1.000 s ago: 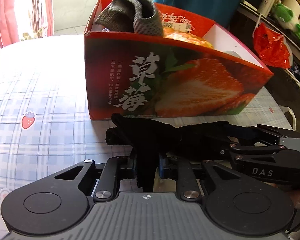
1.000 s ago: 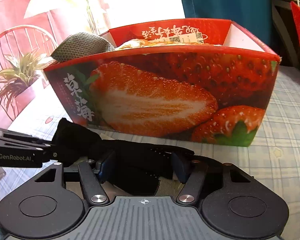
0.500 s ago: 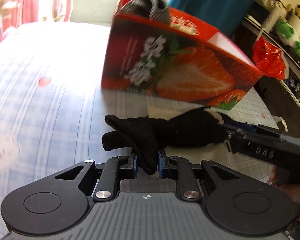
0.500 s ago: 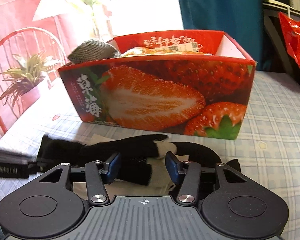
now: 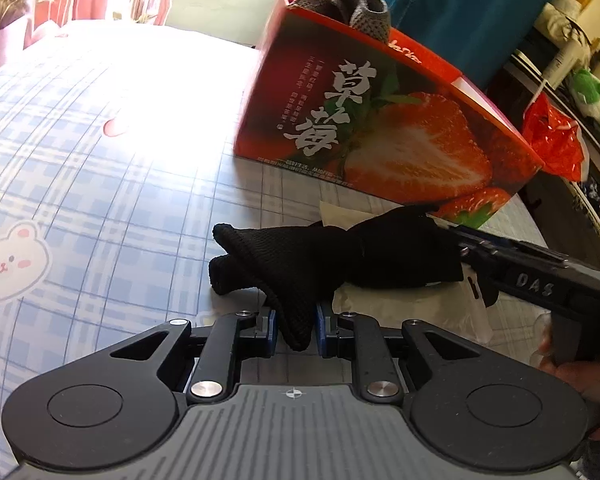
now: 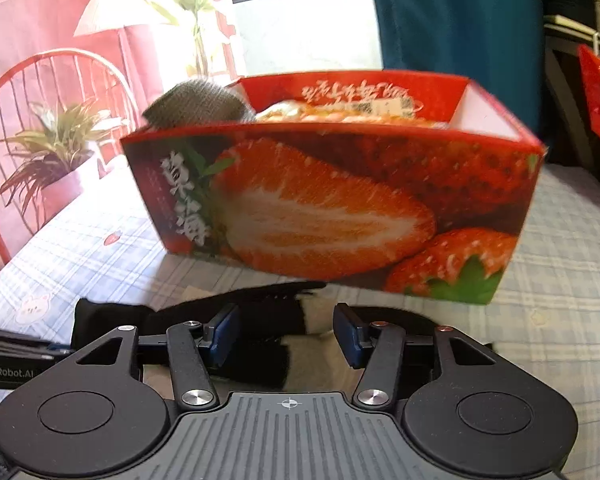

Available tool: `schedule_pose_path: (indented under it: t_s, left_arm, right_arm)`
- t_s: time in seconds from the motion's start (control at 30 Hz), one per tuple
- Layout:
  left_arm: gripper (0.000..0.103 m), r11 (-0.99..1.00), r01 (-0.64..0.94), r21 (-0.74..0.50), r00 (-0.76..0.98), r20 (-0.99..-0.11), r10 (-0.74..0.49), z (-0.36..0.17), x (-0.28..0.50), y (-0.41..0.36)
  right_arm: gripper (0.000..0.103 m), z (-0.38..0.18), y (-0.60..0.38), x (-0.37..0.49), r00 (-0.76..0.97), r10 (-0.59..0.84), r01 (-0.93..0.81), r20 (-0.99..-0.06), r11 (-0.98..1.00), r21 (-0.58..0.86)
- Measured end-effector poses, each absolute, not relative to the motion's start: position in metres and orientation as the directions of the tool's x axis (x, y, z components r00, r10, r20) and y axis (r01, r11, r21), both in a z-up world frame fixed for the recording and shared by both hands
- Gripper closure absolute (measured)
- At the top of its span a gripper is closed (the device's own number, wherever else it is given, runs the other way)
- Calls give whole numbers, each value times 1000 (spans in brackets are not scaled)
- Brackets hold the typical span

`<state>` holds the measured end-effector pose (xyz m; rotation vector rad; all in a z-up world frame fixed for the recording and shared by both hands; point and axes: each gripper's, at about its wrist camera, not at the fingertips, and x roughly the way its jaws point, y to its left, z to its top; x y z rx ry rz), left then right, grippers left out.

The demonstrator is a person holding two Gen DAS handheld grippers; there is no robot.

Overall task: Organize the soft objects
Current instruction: 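Close the left gripper on the black glove while the right gripper pinches its cuff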

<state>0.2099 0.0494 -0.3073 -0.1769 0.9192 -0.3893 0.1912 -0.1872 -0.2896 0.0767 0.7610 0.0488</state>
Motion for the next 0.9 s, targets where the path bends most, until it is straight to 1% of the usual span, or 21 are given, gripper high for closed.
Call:
schedule_pose_path:
  t_s: [0.07, 0.13, 0.27, 0.37, 0.57, 0.7, 0.77, 0.83, 0.9]
  left_arm:
    - [83, 918, 261, -297, 549, -737, -395, -306, 211, 48]
    - [83, 919, 258, -299, 554, -733, -394, -306, 211, 48]
    - [83, 919, 259, -296, 560, -729, -393, -307, 211, 45]
    - [83, 920, 257, -297, 564, -726, -392, -307, 211, 45]
    - [82, 922, 259, -288, 566, -728, -386, -306, 209, 44]
    - [82, 917, 250, -310, 567, -721, -398, -307, 210, 48]
    - [82, 916, 243, -318, 564, -722, -400, -307, 211, 49]
    - [82, 919, 252, -302, 562, -728, -393, -306, 212, 47]
    - [82, 919, 252, -304, 563, -726, -394, -306, 212, 47]
  right_arm:
    - [53, -300, -181, 189, 712, 84, -46, -697, 996, 74]
    - [53, -307, -177, 181, 740, 78, -75, -668, 997, 33]
    - [54, -311, -186, 180, 750, 118, -90, -651, 993, 76]
    - [54, -313, -186, 177, 760, 129, -124, -637, 991, 52]
    - [54, -312, -186, 177, 758, 126, -111, -639, 992, 64]
    - [54, -311, -185, 178, 760, 120, -111, -639, 992, 55]
    - [56, -310, -182, 179, 754, 110, -102, -647, 994, 51]
    - [61, -309, -179, 180, 751, 106, -107, -651, 994, 38]
    - [64, -309, -176, 181, 751, 106, -120, -652, 993, 24]
